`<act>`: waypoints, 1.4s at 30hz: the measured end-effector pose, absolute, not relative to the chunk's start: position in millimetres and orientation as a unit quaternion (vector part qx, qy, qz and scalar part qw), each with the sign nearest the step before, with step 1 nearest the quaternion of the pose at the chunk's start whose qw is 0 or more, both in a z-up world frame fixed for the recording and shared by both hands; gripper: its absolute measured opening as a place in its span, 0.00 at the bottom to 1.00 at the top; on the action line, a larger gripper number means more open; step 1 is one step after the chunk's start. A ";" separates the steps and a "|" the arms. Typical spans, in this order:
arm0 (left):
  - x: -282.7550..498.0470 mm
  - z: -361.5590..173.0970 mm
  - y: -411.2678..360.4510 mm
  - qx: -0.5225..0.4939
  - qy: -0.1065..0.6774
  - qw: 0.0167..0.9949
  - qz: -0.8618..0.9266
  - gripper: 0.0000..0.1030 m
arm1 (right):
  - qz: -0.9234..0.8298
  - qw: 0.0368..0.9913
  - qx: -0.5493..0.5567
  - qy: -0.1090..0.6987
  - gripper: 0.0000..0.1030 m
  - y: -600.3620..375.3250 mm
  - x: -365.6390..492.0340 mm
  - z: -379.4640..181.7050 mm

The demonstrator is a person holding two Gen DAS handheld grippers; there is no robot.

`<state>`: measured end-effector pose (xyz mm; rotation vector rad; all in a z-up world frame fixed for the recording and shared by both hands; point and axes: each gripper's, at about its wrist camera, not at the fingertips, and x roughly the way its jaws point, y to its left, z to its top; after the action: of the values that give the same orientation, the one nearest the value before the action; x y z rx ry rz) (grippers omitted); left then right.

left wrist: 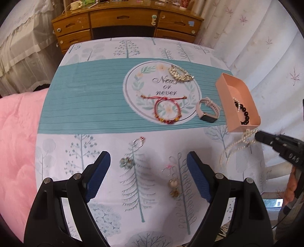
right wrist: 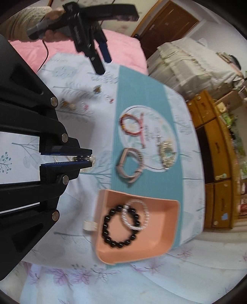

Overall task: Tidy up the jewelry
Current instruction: 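Carry the pearl necklace with the right tool over the pink box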

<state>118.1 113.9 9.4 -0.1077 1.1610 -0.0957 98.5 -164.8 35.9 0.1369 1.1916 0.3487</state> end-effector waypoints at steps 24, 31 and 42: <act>196.9 -25.9 14.6 0.121 0.584 0.790 -0.140 0.52 | 0.137 0.869 0.124 0.459 0.05 -256.8 171.8 144.7; 205.2 -55.2 18.8 0.166 0.609 0.759 -0.160 0.45 | 0.122 0.846 0.139 0.499 0.05 -267.3 198.9 86.7; 225.2 -76.4 9.1 0.179 0.632 0.736 -0.164 0.33 | 0.126 0.828 0.130 0.531 0.05 -255.0 212.5 42.7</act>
<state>225.2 9.1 -76.4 0.3944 1.3886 -0.3610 212.5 -255.0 42.7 0.2754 1.1279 0.2679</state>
